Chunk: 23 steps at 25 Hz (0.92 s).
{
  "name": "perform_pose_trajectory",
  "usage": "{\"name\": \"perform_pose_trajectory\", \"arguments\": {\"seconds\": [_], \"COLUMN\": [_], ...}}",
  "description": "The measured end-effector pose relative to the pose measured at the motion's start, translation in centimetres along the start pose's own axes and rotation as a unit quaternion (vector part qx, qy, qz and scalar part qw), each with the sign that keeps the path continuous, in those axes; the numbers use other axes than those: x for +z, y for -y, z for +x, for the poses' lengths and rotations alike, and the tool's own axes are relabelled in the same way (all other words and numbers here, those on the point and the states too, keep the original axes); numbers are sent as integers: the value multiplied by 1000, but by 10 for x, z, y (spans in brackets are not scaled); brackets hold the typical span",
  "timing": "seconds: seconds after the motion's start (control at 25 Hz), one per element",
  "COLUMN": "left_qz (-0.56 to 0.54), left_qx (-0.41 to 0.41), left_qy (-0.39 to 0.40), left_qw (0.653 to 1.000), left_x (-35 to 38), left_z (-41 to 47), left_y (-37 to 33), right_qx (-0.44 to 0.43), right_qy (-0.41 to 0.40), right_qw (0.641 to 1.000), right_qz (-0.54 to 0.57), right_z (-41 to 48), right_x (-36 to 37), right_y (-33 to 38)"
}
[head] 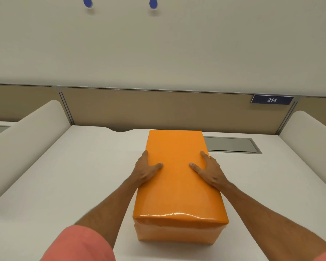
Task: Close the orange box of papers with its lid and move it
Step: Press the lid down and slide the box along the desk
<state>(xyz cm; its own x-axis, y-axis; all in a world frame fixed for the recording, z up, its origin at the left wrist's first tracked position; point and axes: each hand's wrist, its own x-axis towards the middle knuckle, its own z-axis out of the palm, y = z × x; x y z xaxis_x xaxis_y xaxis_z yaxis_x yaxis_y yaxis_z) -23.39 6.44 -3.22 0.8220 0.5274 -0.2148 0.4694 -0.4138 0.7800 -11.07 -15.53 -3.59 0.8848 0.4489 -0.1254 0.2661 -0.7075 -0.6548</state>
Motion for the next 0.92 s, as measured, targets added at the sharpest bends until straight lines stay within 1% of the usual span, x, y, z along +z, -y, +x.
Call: {"name": "perform_pose_trajectory", "arguments": {"seconds": [0.12,0.24,0.36,0.48,0.68,0.92], "left_qz": [5,7,17,30,37,41], "left_qx": [-15,-12,-12,-29,-51,-65], "left_qy": [-31,-59,-93,-110,-111,-83], "left_qw": [999,998,995,993,992,994], "left_x": [-25,-65,-115,-166,-253,-338], "left_z": [4,8,15,29,60,106], "left_y": [0,3,13,37,98,163], "right_qx": [-23,-43,-69,-81,-73,-46], "right_qy": [13,23,27,35,42,47], "right_qw": [1000,999,997,995,995,996], "right_qz": [-10,8,25,38,55,63], "right_z": [16,33,49,63,83,107], "right_x": [0,12,38,74,147,227], "right_y": [28,69,114,160,240,320]}}
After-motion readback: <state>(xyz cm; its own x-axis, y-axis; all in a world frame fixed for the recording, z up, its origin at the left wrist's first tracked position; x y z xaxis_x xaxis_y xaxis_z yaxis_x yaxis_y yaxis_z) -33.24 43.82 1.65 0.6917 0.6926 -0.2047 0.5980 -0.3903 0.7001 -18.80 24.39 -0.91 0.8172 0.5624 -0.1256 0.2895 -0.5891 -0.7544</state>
